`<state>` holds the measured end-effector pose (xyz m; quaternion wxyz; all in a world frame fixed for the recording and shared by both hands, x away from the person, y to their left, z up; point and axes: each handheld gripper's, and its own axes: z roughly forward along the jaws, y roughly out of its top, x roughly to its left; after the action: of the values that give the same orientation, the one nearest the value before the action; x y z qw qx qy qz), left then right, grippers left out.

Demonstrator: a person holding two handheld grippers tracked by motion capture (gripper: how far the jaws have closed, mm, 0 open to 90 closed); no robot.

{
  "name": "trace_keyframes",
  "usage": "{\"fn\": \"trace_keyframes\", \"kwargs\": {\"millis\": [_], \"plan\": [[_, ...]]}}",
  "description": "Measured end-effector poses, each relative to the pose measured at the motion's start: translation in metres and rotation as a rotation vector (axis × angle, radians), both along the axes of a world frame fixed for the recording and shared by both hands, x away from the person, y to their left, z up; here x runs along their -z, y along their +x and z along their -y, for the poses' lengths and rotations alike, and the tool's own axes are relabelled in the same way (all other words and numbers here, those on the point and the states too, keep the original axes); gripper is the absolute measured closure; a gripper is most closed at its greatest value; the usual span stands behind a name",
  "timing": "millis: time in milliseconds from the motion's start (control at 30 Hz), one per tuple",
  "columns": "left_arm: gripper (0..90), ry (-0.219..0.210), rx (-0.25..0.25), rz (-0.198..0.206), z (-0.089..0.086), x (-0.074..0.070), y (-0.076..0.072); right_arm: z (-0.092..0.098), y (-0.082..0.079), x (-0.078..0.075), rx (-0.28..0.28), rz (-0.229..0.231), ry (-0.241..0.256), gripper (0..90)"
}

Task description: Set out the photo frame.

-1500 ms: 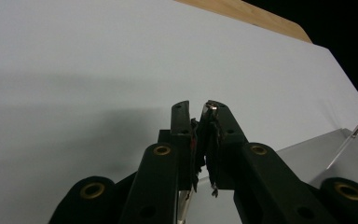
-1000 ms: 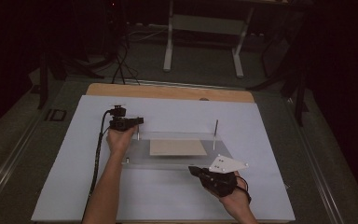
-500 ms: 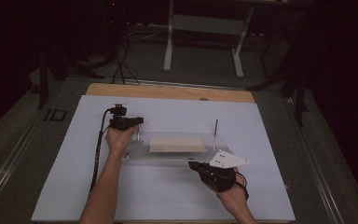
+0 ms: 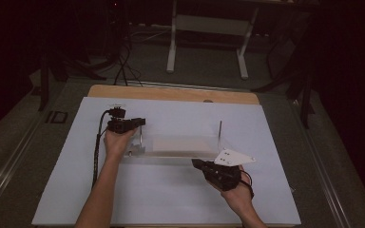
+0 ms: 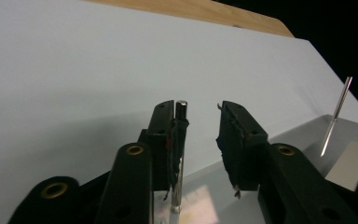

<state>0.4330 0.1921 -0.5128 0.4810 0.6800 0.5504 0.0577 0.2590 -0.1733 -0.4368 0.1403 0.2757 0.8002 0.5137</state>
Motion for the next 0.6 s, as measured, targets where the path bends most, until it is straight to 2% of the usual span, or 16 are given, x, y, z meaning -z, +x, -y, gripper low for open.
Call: {"fn": "trace_keyframes", "kwargs": {"millis": [233, 333, 367, 433, 500, 600], "plan": [[65.6, -0.001, -0.005, 0.028, -0.008, -0.003, -0.008, 0.0, 0.002, -0.003, 0.004, 0.001, 0.003, 90.0], [65.3, -0.007, -0.005, 0.061, -0.014, -0.006, -0.017, 0.0, 0.005, -0.005, 0.003, 0.002, 0.006, 90.0], [65.4, -0.007, -0.005, 0.061, -0.014, -0.006, -0.017, 0.0, 0.005, -0.005, 0.003, 0.002, 0.006, 90.0], [65.4, 0.008, 0.005, 0.085, -0.018, -0.008, -0.026, 0.001, 0.007, -0.007, 0.006, 0.002, 0.009, 90.0], [65.3, 0.009, 0.011, 0.089, -0.019, -0.009, -0.027, 0.001, 0.007, -0.007, 0.008, -0.001, 0.014, 90.0], [65.1, 0.038, 0.019, 0.11, -0.022, -0.011, -0.036, 0.003, 0.011, -0.01, 0.015, 0.001, 0.025, 90.0]]}}
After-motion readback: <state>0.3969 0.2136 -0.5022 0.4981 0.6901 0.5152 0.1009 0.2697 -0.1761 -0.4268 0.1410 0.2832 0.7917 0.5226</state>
